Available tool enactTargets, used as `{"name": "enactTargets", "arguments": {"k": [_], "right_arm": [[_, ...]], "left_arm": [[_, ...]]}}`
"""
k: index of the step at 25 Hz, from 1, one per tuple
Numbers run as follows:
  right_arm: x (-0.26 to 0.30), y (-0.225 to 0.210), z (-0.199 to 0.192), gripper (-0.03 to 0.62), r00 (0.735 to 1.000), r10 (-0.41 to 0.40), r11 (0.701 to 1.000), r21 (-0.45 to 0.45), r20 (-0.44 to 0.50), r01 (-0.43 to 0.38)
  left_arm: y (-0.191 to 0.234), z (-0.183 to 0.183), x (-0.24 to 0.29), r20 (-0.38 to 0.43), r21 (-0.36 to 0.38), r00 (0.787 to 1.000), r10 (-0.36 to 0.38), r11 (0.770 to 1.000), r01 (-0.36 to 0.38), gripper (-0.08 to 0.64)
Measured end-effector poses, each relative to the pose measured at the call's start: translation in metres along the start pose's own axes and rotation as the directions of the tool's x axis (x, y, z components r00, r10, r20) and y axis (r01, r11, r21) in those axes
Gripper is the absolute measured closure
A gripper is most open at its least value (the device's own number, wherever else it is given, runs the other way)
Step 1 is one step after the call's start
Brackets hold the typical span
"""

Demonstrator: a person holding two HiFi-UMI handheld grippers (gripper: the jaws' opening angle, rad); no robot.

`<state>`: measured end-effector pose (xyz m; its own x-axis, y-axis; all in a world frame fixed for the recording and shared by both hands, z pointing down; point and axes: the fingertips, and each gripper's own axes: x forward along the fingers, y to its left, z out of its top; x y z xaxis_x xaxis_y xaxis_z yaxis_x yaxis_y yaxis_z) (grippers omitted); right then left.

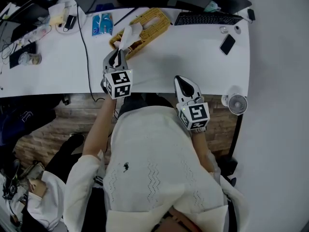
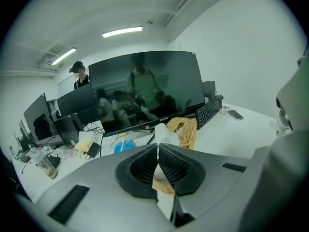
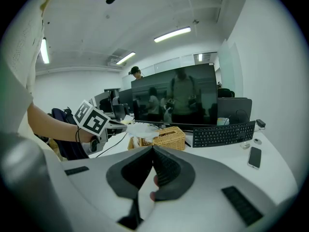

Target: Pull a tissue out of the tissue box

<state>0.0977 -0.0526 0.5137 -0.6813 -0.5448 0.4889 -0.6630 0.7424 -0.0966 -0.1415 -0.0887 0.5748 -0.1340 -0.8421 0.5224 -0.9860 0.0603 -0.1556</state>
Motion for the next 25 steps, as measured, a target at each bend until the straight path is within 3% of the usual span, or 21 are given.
{"name": "enactTargets", "arguments": {"k": [16,25], "right_arm": [[-0.015,-0.005,-0.002,0.591,0.998,0.046,0.997,-0.058,0.039,-0.044],[-0.022,-0.01,0.0,0.591,0.996,0.052,0.995,-0.083,0.07,-0.046]], "left_arm": [[-0.046,-0.019,-0.043,0.014,-0.037,0.999,-0.034,0.999,0.035,0.545],[-0.065,-0.016,-0.07,0.074,-0.083,0.993,-0.091,0.992,0.097,0.545]]}}
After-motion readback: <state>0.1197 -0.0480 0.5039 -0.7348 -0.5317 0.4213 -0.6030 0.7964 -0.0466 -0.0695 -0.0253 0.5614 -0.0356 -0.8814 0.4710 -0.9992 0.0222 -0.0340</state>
